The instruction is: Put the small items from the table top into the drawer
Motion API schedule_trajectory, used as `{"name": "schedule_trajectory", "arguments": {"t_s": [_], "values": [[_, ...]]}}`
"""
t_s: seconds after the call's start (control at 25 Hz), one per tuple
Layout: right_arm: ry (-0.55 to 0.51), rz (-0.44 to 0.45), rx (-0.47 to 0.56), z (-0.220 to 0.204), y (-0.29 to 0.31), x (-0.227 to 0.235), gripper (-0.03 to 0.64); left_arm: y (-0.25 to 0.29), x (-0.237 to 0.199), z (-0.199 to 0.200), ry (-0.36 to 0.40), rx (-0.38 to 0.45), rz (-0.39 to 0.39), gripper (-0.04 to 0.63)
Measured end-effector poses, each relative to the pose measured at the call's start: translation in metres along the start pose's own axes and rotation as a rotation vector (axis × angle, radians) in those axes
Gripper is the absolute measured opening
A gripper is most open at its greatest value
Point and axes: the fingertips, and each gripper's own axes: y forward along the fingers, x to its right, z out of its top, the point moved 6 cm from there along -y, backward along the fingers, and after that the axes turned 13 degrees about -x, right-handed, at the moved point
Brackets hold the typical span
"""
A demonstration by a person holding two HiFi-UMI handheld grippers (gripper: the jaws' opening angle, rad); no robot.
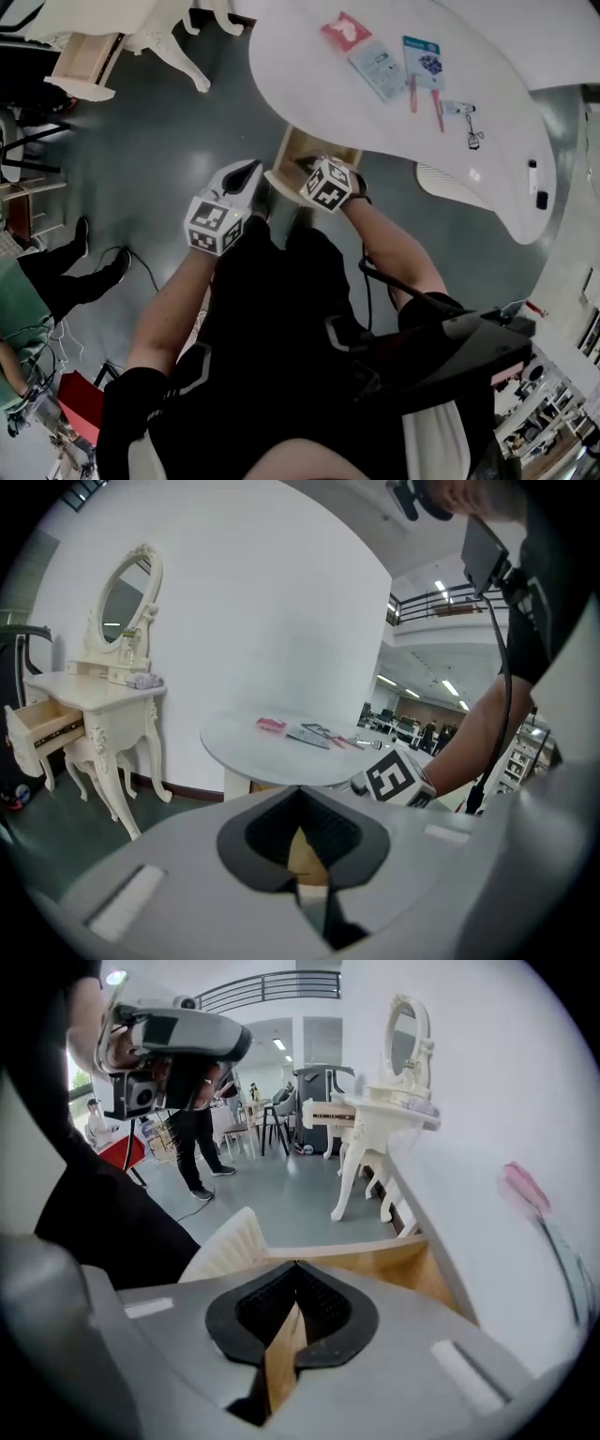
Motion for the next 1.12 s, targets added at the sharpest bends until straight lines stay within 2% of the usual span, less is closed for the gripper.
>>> {"name": "schedule_trajectory", "arguments": {"t_s": [0.08,0.28,0.48,0.64,0.8,0.92,1.04,1.12], "values": [[0.039,-0.005,0.038,0.001,-0.020,-0.004,0.003,-0.010,0.009,0.010,0.019,0.026,-0.014,0.000],[0.239,-0.003,0.212,0.006,-0.076,-0.013,0.002,-0.036,0.029,0.030,0.024,0.111,-0.043,0.000],[0.325,-0.042,0.335,0.002,-0.129,-0.028,0.002,-0.053,0.048,0.040,0.028,0.150,-0.020,0.000],[0.422,-0.088,0.463,0.000,-0.177,-0.031,0.002,-0.071,0.066,0.061,0.085,0.206,-0.031,0.000],[0.483,-0.181,0.620,-0.003,-0.237,-0.032,0.002,-0.095,0.081,0.086,0.155,0.262,-0.017,0.000],[0.477,-0.248,0.700,-0.001,-0.279,-0.039,0.002,-0.111,0.085,0.099,0.188,0.285,-0.005,0.000],[0.475,-0.292,0.744,0.004,-0.308,-0.044,0.002,-0.127,0.089,0.113,0.192,0.344,-0.048,0.000],[0.498,-0.325,0.779,0.007,-0.325,-0.045,0.002,-0.139,0.093,0.121,0.222,0.383,-0.085,0.000]]}}
